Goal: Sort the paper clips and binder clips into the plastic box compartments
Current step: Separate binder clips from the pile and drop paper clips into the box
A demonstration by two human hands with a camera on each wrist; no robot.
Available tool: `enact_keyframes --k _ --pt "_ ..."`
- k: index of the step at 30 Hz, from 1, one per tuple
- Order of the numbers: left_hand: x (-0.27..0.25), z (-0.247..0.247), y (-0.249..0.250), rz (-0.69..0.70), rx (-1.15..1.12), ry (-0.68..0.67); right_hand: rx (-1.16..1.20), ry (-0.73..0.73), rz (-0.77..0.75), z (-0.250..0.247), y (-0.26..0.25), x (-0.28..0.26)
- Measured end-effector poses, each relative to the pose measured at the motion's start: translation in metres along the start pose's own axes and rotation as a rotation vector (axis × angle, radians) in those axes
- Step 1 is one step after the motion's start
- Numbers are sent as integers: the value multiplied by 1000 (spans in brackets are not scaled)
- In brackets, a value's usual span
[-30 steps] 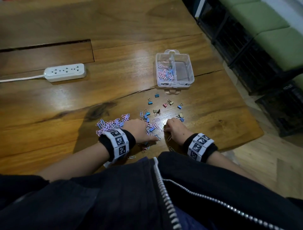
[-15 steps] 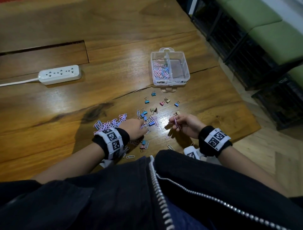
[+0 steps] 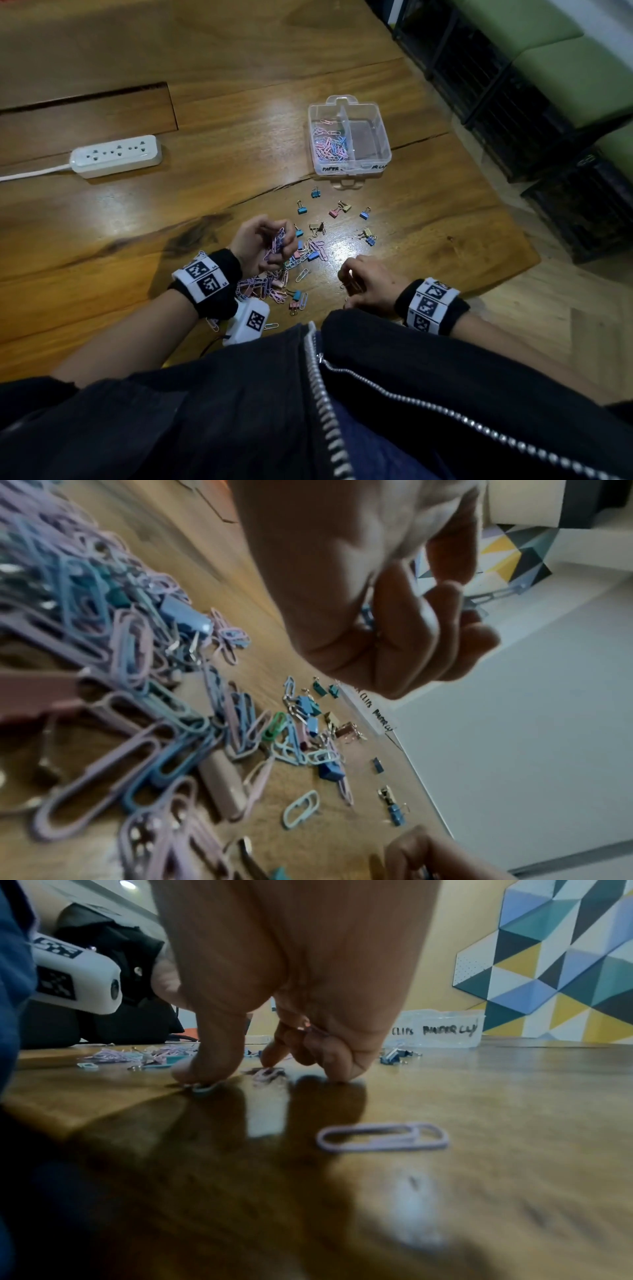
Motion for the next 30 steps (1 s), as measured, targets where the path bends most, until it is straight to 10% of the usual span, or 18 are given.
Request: enact_keyframes --k 6,13,17,25,30 --pt "4 -8 -15 -179 197 162 -20 -9 -27 -2 -5 18" --pt "6 1 -20 -284 1531 264 27 28 53 -10 -4 26" --pt "10 9 -25 -316 1773 255 384 167 80 -31 6 22" --pt "18 18 -30 -245 1676 184 1036 62 156 -37 46 -11" --pt "22 27 -38 -208 242 9 447 10 165 -31 45 -25"
Point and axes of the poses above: each hand's wrist, its own x-axis towards the middle knuckle, its own z-axis out of the palm, y = z × x, the point moved 8 cm from there along x, towards the middle knuckle, and after that the axes turned 3 degrees about -y, right-handed, at the moved point
